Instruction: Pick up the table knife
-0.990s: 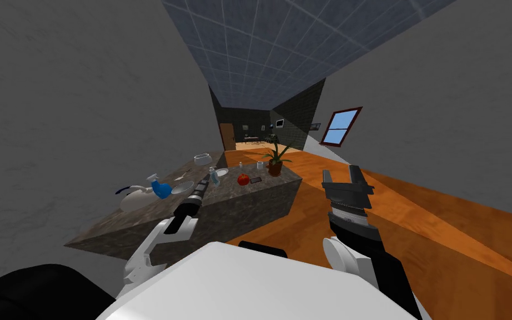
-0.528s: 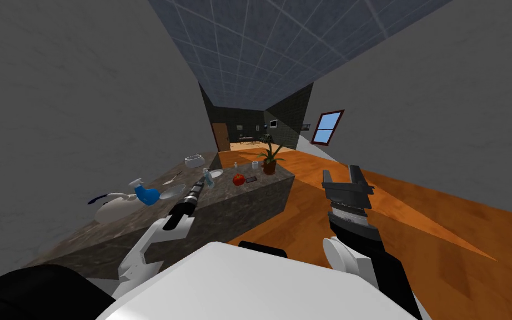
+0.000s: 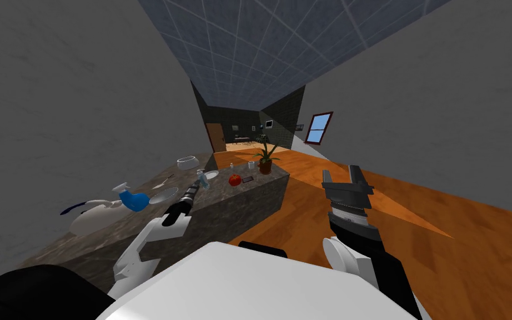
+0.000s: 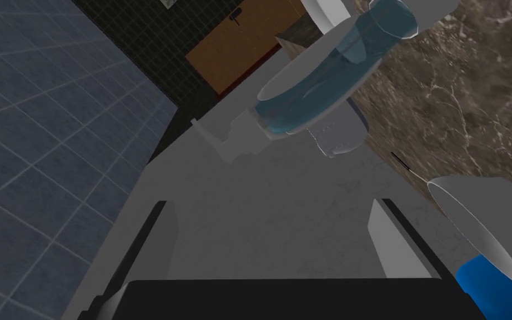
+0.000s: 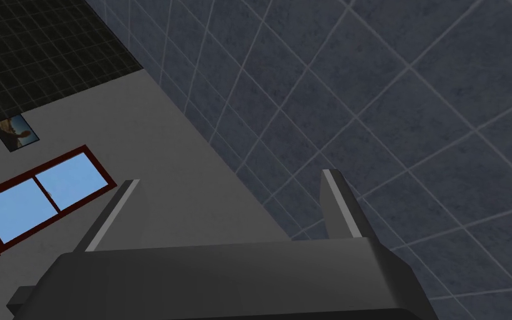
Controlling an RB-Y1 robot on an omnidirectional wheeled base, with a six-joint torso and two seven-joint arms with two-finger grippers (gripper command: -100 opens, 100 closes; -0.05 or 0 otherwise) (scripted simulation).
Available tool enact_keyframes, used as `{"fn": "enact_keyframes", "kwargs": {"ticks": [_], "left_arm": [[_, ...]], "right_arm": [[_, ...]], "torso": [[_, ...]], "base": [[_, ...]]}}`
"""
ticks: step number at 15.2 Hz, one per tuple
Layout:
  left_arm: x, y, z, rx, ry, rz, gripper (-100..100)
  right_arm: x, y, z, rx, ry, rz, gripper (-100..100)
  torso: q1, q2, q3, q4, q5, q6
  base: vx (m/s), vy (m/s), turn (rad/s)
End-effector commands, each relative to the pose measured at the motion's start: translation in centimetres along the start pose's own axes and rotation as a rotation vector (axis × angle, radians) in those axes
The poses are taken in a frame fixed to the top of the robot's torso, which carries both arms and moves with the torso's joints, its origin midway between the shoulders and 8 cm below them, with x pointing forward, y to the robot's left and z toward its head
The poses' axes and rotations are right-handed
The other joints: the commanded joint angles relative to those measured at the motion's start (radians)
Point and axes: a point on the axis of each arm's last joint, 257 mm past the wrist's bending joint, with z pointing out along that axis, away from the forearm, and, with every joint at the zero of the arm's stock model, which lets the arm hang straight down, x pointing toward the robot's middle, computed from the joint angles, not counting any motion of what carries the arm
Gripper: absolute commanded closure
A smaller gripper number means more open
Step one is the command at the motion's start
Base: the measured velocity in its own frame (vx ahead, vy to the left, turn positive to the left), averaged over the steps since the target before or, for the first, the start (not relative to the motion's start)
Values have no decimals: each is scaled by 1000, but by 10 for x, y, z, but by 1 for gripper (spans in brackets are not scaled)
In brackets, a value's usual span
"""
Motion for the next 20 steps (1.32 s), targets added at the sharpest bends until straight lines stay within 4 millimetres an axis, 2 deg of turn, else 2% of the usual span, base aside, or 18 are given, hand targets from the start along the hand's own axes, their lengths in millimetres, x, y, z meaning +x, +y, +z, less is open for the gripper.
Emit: {"fn": "enact_keyframes", "kwargs": {"ticks": [1, 2, 3, 6, 7, 10, 11, 14, 15, 18, 19, 20], "left_arm": [[-7, 17, 4, -58, -13, 9, -100], [-7, 23, 4, -81, -12, 9, -100], [-19, 35, 7, -117, -34, 21, -100], [-18, 48, 5, -168, -32, 20, -100], [-30, 62, 7, -212, -54, 29, -100], [-29, 73, 4, -258, -52, 27, -100], [-41, 87, 5, -304, -74, 34, -100], [-40, 98, 1, -348, -72, 32, -100], [-51, 112, 1, -395, -94, 36, -100], [-51, 123, -4, -440, -93, 33, -100], [-61, 135, -5, -481, -114, 35, -100], [-61, 138, -6, -495, -114, 34, -100]], "right_arm": [[0, 0, 0, 0, 0, 0, 0], [0, 0, 0, 0, 0, 0, 0], [0, 0, 0, 0, 0, 0, 0], [0, 0, 0, 0, 0, 0, 0], [0, 0, 0, 0, 0, 0, 0], [0, 0, 0, 0, 0, 0, 0], [0, 0, 0, 0, 0, 0, 0], [0, 0, 0, 0, 0, 0, 0], [0, 0, 0, 0, 0, 0, 0], [0, 0, 0, 0, 0, 0, 0], [0, 0, 0, 0, 0, 0, 0], [0, 0, 0, 0, 0, 0, 0]], "torso": [[0, 0, 0, 0, 0, 0], [0, 0, 0, 0, 0, 0], [0, 0, 0, 0, 0, 0], [0, -1, 0, 0, 0, -1], [0, -1, 0, 0, 0, -1], [0, -1, -1, 0, 0, -1], [0, -1, -1, 0, 0, -1], [0, -2, -1, 0, 0, -1], [0, -2, -1, 0, 0, -1], [0, -2, -1, -1, 0, -1], [0, -2, -1, -1, 0, -1], [0, -2, -1, -1, 0, 0]], "base": [[-9, -20, -198], [-5, -11, -94], [0, -17, -168], [1, -12, -83], [9, -16, -167], [9, -11, -71], [11, -16, -134], [14, -10, -74], [20, -13, -119], [22, -8, -67], [26, -15, -114], [33, -13, -138]]}}
